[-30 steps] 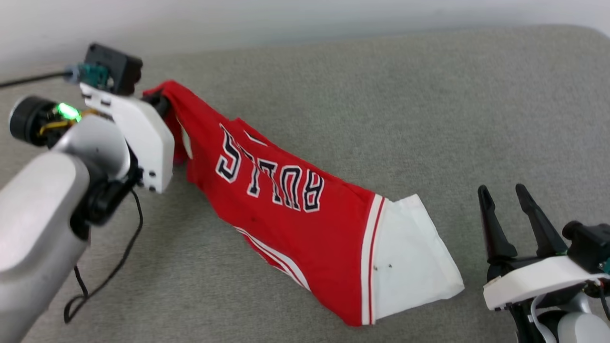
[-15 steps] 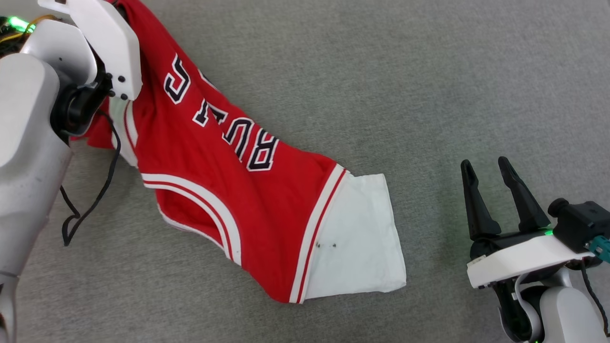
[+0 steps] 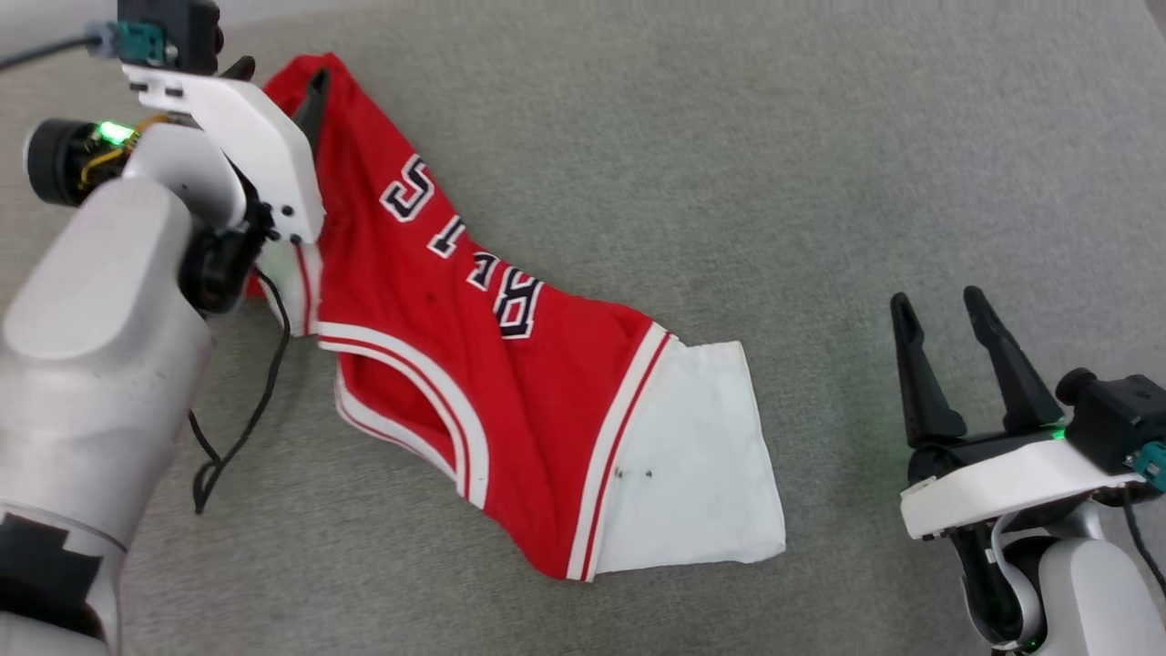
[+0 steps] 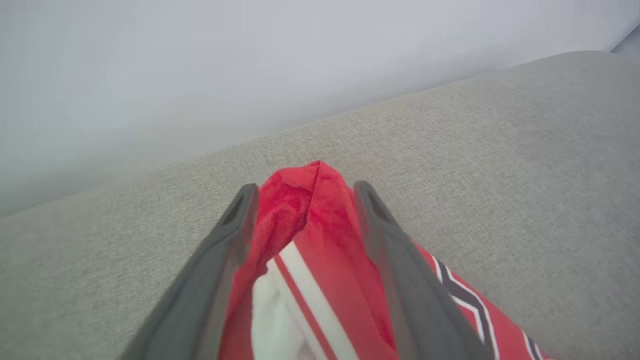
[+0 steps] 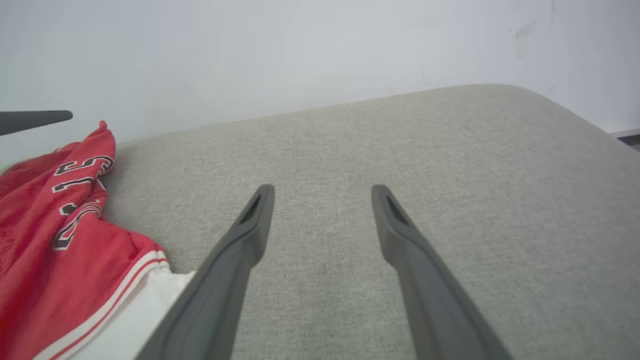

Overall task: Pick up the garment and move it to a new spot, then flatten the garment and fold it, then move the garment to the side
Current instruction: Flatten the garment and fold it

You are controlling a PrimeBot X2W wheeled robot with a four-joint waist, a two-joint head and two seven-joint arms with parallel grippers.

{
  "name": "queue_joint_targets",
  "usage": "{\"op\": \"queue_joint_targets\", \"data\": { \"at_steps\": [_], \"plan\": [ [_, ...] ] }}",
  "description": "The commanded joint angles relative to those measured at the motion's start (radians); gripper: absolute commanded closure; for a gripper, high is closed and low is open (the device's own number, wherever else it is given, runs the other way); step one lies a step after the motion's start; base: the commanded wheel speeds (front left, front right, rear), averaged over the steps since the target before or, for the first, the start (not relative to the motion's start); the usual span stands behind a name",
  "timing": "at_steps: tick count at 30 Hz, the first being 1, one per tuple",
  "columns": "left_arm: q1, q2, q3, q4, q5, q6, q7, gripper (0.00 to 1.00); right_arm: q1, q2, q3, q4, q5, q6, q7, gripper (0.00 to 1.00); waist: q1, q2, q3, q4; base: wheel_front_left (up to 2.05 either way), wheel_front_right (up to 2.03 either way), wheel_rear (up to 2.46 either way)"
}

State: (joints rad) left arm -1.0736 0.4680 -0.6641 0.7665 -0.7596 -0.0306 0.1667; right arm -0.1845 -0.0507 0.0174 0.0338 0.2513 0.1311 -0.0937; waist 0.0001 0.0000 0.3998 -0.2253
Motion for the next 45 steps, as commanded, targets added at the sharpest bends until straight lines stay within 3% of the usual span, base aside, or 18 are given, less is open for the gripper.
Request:
{"op": "queue_joint_targets", "data": {
  "at_steps": [1,10,16,20,26,32,45],
  "plan": [
    [0.027,-0.010,0.007,-0.006,0.008,0.014,-0.048,0.00,0.010,0.001,-0.009,-0.012,-0.012,-0.001,0.008,0.00,-0.0001,0.0000,-0.044,0.040,0.00,0.00,0.00],
    [0.181,-0.054,0.046,-0.105,0.001,0.108,-0.287,0.00,0.061,0.001,-0.032,-0.063,-0.036,-0.001,0.065,0.00,-0.0001,0.0000,-0.148,0.140,0.00,0.00,0.00],
    [0.337,-0.056,0.058,-0.210,-0.018,0.166,-0.354,0.00,0.094,0.001,-0.045,-0.080,-0.040,-0.001,0.090,0.00,-0.0001,0.0000,-0.197,0.174,0.00,0.00,0.00],
    [0.441,-0.051,0.037,-0.280,-0.028,0.190,-0.341,0.00,0.118,0.001,-0.053,-0.091,-0.044,-0.001,0.103,0.00,-0.0001,0.0000,-0.225,0.188,0.00,0.00,0.00],
    [0.508,-0.024,-0.036,-0.379,-0.033,0.162,-0.214,0.00,0.136,0.001,-0.059,-0.109,-0.049,-0.001,0.118,0.00,-0.0001,0.0000,-0.242,0.192,0.00,0.00,0.00],
    [0.462,0.014,-0.133,-0.436,-0.015,0.117,-0.006,0.00,0.126,0.001,-0.049,-0.112,-0.037,-0.001,0.118,0.00,-0.0001,0.0000,-0.215,0.172,0.00,0.00,0.00],
    [0.380,0.046,-0.269,-0.303,-0.009,0.028,0.324,0.00,0.091,0.001,-0.028,-0.060,0.001,-0.001,0.074,0.00,-0.0001,0.0000,-0.123,0.088,0.00,0.00,0.00]
  ]
}}
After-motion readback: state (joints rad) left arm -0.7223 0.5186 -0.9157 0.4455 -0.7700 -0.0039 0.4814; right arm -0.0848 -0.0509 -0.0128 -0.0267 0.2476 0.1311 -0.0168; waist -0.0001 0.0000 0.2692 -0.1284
